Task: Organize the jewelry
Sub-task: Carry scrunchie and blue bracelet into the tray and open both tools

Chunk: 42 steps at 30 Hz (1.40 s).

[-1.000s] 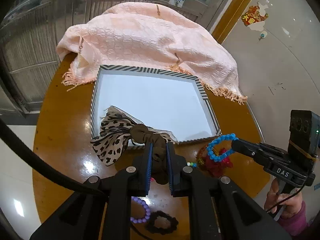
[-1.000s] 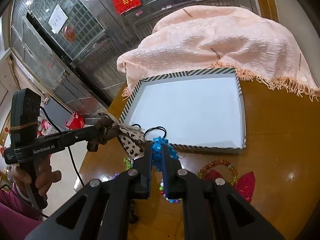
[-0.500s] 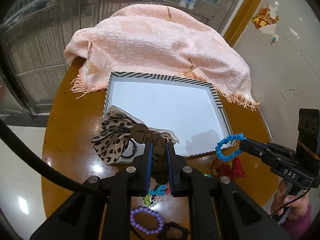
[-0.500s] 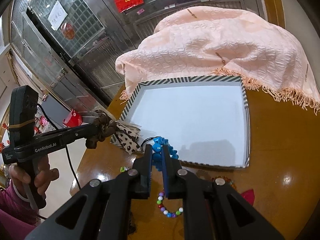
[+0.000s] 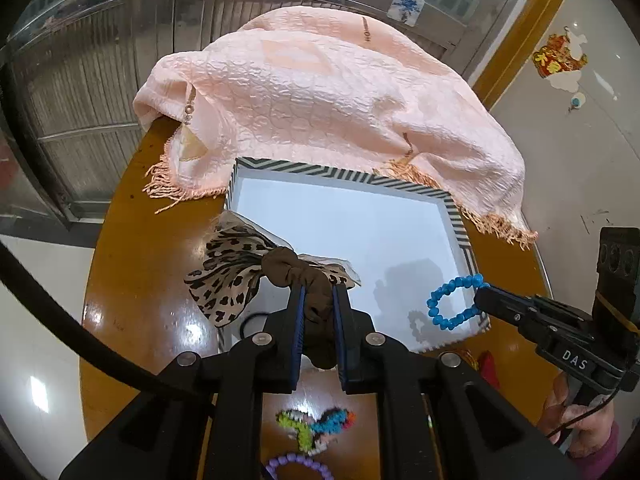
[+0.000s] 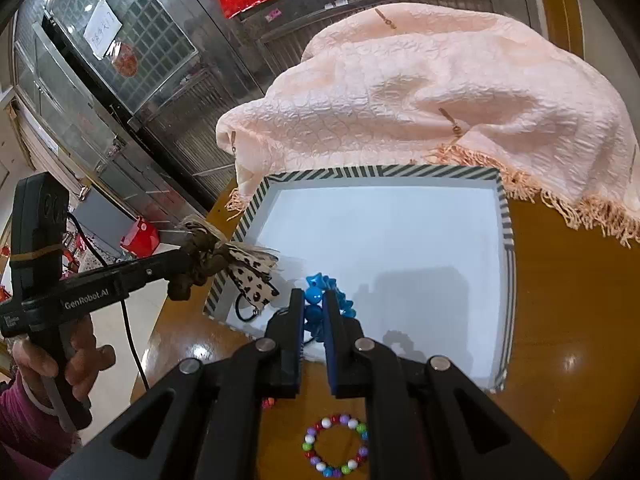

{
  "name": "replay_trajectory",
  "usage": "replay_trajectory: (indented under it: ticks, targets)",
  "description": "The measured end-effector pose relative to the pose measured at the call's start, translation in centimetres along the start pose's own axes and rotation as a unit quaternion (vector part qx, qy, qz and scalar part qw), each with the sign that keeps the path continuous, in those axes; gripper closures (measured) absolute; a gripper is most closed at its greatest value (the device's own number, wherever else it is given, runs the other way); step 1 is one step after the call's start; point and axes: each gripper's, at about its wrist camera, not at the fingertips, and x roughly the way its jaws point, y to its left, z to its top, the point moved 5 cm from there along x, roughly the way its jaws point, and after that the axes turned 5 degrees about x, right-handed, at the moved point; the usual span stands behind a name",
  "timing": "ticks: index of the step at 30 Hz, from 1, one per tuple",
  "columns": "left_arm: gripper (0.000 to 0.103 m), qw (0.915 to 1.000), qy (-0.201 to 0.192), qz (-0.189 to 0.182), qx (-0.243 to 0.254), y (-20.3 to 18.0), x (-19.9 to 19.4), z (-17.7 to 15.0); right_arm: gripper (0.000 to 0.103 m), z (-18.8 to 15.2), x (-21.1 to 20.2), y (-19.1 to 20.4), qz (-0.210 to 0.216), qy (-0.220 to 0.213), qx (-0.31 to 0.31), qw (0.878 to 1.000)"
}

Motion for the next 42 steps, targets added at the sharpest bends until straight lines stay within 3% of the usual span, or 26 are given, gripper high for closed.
replay_trajectory:
  ticks: [10,18,25,40,42]
  targets:
    - [0.089,0.9990,0.017,-0.013,-0.038,1.4,4.1,1.8,0.094,1.6,4.6,-0.3,0.000,0.029,0.005,1.000]
    - [0.089,0.9976,0.035,0.014,-0.058,3.7,6.7,1.8,0.094,2.9,8.3,-0.6,-0.016,0.056,-0.002,0.998]
    - [0.089,0.9969,0.046,0.027,-0.059,4.7,7.4,0.6,0.094,2.2,12.0,0.4,-0.008,0.089,-0.012,0.996]
    - [0.089,0.9953,0.074,0.014,-0.061,4.2,9.2,-1.0,0.094,0.1,14.5,0.8,-0.005,0.132,-0.024,0.991]
    - [0.089,0.9952,0.074,0.018,-0.062,4.2,9.1,-1.1,0.089,-0.1,14.5,0.5,-0.007,0.135,-0.018,0.991]
